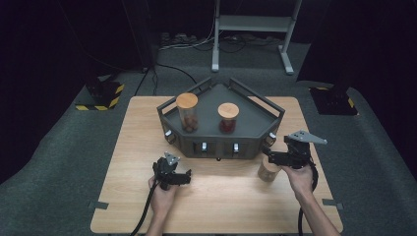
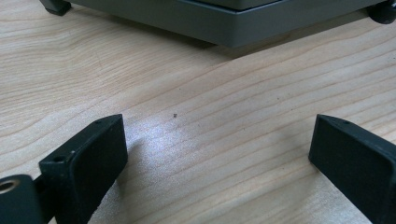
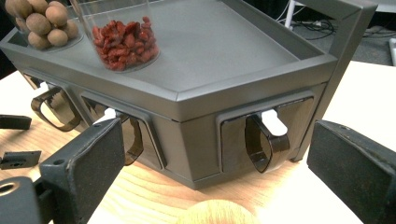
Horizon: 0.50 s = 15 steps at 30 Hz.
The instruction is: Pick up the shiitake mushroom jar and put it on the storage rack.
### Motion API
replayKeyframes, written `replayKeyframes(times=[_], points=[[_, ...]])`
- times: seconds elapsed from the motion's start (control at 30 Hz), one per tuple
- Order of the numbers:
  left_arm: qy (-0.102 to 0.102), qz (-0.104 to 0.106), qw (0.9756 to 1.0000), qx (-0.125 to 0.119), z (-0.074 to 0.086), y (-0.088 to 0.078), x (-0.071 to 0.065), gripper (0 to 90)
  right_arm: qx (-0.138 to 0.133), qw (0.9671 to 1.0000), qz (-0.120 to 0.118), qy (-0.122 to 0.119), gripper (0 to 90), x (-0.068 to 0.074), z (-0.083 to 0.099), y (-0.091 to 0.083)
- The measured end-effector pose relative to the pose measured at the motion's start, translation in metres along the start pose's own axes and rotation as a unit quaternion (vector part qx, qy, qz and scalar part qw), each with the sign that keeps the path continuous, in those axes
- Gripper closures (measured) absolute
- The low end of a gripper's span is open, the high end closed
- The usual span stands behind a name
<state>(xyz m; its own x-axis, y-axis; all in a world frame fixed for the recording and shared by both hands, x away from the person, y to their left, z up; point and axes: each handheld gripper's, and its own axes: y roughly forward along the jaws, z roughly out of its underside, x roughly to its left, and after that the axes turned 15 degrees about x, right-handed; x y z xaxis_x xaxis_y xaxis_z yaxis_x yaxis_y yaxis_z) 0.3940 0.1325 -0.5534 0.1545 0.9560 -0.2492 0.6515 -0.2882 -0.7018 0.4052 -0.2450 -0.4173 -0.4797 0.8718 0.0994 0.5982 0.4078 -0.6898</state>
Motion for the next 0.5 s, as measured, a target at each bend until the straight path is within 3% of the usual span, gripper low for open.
replayKeyframes(times=[0.5], points=[[0.0,0.0,1.0,0.0,0.0,0.0,0.0,4.2,-0.002,1.0,-0.007,0.004,3.8,-0.003,0.017,0.005]])
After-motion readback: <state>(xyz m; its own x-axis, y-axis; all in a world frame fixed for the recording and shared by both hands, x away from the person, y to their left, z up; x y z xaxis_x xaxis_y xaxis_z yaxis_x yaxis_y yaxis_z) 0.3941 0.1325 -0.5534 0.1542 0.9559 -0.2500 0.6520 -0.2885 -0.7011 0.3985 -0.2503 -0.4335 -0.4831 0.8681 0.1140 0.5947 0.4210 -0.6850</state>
